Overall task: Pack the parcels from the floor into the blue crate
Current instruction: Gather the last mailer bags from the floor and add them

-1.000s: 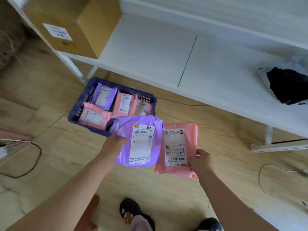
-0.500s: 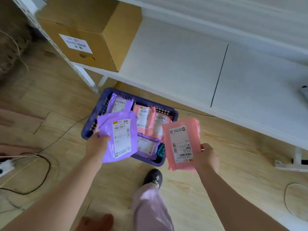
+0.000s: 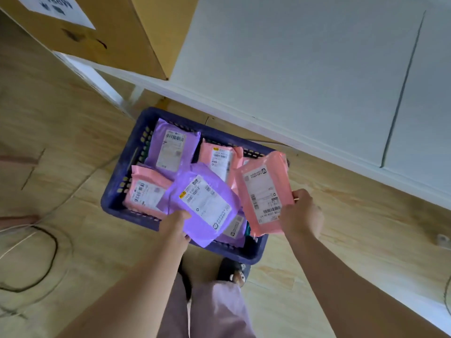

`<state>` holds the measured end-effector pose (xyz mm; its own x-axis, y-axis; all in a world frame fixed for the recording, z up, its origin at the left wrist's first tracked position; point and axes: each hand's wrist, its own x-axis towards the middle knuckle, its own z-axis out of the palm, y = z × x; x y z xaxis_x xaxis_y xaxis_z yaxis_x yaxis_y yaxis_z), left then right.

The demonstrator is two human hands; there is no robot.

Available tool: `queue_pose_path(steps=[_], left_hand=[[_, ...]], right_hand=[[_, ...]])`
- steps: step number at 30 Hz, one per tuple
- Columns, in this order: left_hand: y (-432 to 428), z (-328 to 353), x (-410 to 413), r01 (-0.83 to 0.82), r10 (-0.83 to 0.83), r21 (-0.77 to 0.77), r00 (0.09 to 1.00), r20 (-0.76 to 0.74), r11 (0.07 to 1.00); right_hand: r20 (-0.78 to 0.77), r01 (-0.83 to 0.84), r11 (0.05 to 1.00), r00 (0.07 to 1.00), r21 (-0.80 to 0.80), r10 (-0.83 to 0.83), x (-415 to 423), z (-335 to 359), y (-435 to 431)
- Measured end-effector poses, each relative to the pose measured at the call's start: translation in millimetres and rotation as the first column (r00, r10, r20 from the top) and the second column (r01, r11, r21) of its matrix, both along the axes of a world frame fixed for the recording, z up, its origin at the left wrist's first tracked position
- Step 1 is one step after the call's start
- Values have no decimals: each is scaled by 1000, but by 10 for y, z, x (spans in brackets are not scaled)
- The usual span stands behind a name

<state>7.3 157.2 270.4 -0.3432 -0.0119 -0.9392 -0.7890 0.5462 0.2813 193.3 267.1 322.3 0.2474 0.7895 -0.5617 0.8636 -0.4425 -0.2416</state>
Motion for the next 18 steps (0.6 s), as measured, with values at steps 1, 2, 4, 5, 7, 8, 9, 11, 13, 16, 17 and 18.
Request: queue_pose_path(steps=[1,2,4,5,7,8,9,11,13,16,17,18], left_hand=[[2,-73,24,-50,50,6,998,42,999],[18,-167,45,-82,82,-3,994,77,997],[62,-361,86,-114,119,-44,983,141,993],[93,-411,114,-112,121,-61,977,175,992],[134,-524,190,-51,72,-90,965,250,995],[142,-559,229,-2,31,-105,961,276,994],[142,-579,263,45,-7,-128,960,281,991],[72,-674,280,221,-205,-260,975,90,940],[40,-658,221,500,-645,-455,721,-253,737],[158,-701,37,751,-861,-520,126,-493,407],[230,-775,-32,810,-881,-502,36,-471,302],[299,-859,-80,860,-899,-466,-22,-437,206]], right_hand=[[-2,-1,1000,1000,9,1,-19,-80,10],[-2,-3,1000,1000,19,3,-30,-147,19],[4,-15,999,1000,32,15,-45,-260,32],[4,-24,999,1000,39,23,-46,-315,42],[4,-35,998,999,44,35,-50,-444,75],[5,-35,998,999,46,34,-64,-486,94],[8,-30,999,1000,44,29,-81,-536,107],[15,-20,999,1000,40,19,-119,-598,119],[23,-14,998,1000,58,13,-149,-628,128],[14,-11,995,1000,101,9,-230,-721,169],[10,1,994,1000,109,-2,-256,-765,188],[5,11,994,1000,111,-12,-275,-796,200]])
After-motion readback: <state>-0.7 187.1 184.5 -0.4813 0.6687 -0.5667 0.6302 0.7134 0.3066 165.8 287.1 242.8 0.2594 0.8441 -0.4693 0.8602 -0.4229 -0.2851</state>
